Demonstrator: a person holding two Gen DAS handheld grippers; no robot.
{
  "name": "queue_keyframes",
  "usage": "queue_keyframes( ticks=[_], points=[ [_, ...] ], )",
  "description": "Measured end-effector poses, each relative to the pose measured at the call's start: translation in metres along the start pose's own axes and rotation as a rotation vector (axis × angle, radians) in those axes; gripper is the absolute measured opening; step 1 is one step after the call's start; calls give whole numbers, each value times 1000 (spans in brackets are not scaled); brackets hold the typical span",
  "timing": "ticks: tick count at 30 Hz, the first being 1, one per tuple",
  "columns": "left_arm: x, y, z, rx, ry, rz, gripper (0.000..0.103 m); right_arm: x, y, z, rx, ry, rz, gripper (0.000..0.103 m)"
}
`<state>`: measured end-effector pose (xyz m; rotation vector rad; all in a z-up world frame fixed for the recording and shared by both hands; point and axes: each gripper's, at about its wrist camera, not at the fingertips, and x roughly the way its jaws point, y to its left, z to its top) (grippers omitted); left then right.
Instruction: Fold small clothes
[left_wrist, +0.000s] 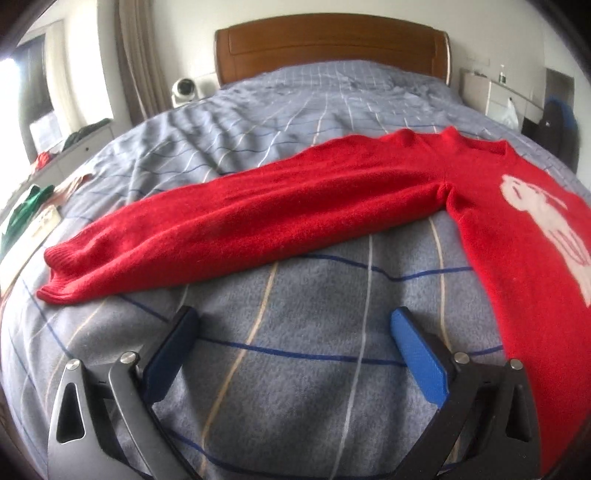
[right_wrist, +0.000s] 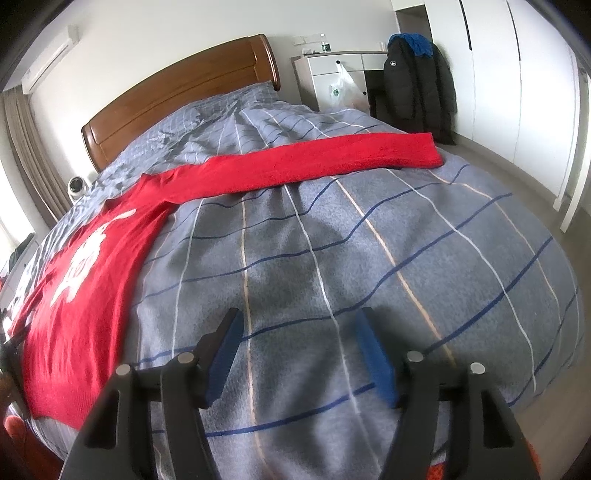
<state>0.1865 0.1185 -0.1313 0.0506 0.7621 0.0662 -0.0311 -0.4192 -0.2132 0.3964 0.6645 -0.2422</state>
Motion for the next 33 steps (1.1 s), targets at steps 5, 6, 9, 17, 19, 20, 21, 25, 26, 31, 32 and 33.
queue_keyframes(
  ticks=[5, 6, 9, 17, 19, 20, 21, 25, 26, 31, 32, 33],
  points=[
    [0, 0, 0, -1, 0, 0, 103, 1, 2, -1, -8, 0, -3, 66],
    [0, 0, 0, -1, 0, -1, 103, 2, 3, -1, -16, 1, -8, 68],
    [0, 0, -1, -1, -1, 0, 103, 3, 7, -2, -29, 0, -17, 69],
    [0, 0, -1, -1, -1, 0, 103, 3, 11, -3, -40, 2, -25, 70],
    [0, 0, -1, -1, -1, 0, 103, 3, 10, -3, -39, 2, -24, 70],
    [0, 0, 0, -2, -1, 0, 103, 3, 10, -3, -39, 2, -23, 70],
    [0, 0, -1, -2, -1, 0, 103, 4, 11, -3, -39, 2, -23, 70],
    [0, 0, -1, -2, -1, 0, 103, 3, 11, -3, -39, 2, -24, 70],
    [0, 0, 0, -2, -1, 0, 103, 3, 11, -3, -39, 2, -24, 70],
    [0, 0, -1, -2, -1, 0, 103, 3, 10, -3, -39, 2, -24, 70],
    [0, 0, -1, -2, -1, 0, 103, 3, 10, -3, -40, 2, -24, 70],
    [0, 0, -1, -2, -1, 0, 103, 3, 11, -3, -40, 2, -25, 70]
  ],
)
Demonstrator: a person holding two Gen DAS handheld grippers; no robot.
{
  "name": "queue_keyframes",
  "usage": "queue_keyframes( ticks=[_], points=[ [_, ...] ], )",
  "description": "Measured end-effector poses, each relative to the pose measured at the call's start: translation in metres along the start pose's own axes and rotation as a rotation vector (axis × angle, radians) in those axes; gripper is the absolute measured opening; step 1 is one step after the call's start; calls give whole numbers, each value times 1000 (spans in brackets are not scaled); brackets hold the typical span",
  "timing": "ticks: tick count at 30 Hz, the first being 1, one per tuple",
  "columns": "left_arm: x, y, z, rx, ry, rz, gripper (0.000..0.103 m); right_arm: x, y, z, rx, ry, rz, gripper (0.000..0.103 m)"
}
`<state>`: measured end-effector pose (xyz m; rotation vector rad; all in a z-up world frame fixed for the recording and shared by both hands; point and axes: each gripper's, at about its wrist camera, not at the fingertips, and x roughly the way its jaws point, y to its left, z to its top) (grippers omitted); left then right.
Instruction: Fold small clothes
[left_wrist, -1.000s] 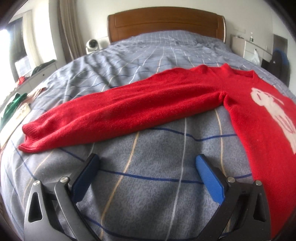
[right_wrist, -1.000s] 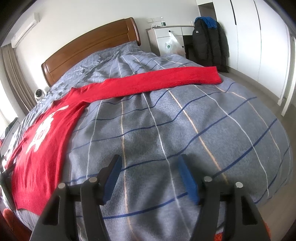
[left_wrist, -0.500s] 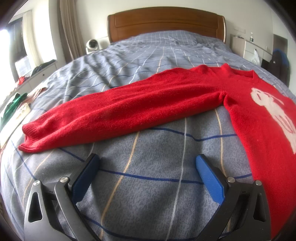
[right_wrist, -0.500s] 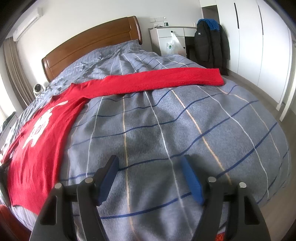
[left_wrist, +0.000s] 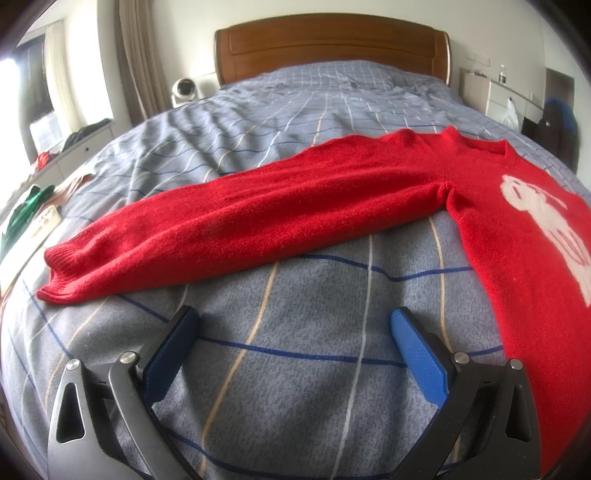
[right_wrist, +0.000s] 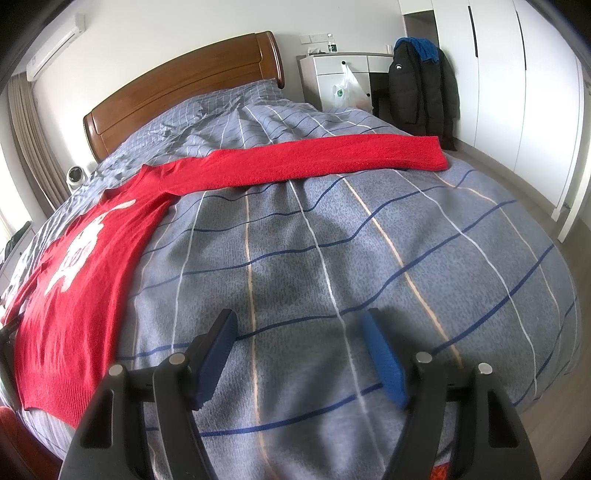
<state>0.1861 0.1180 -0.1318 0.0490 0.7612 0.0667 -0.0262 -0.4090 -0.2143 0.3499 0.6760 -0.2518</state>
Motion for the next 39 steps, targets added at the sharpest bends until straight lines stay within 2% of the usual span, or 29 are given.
queue_keyframes(
  ticks=[39],
  points=[
    [0, 0, 0, -1, 0, 0, 103, 3, 2, -2, -16, 2, -11, 74]
  ],
)
